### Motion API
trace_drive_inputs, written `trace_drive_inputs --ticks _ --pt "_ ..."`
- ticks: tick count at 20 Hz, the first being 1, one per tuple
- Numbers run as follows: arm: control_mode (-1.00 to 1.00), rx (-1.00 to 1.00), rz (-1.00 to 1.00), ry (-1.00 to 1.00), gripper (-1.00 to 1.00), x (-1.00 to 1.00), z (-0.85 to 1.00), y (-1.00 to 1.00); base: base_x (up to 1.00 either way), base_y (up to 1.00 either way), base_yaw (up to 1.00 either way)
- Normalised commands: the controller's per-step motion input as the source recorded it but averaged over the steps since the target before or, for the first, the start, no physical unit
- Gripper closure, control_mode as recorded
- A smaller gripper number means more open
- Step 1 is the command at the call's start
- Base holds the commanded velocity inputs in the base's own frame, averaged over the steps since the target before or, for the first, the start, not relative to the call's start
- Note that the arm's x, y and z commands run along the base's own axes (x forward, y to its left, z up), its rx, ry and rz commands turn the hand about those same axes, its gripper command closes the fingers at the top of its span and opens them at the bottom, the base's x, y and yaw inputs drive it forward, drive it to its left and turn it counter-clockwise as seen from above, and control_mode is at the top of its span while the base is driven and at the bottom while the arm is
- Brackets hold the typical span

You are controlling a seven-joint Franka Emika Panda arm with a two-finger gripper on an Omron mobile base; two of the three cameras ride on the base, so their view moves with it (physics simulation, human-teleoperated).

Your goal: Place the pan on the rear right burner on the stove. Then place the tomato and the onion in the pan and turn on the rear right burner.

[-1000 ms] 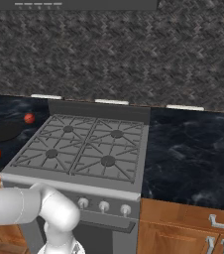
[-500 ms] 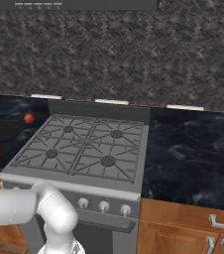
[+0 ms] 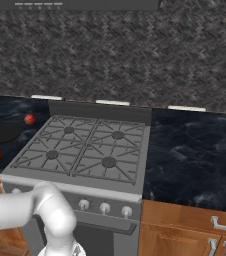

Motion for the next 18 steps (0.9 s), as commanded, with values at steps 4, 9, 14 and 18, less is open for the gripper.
trace_drive_inputs --ticks 4,9,14,18 --pt "-1.0 0.0 -0.01 0.01 -1.0 0.06 -0.19 0.1 0.0 0.0 0.0" --pt "-1.0 0.0 -0.01 0.0 -1.0 0.1 -0.13 0.09 0.0 0.0 0.0" --pt "-1.0 0.0 -0.03 0.0 -1.0 0.12 -0.08 0.06 0.0 0.0 0.0" --pt "-1.0 0.0 -0.03 0.0 -1.0 0.17 -0.08 0.07 0.0 0.0 0.0"
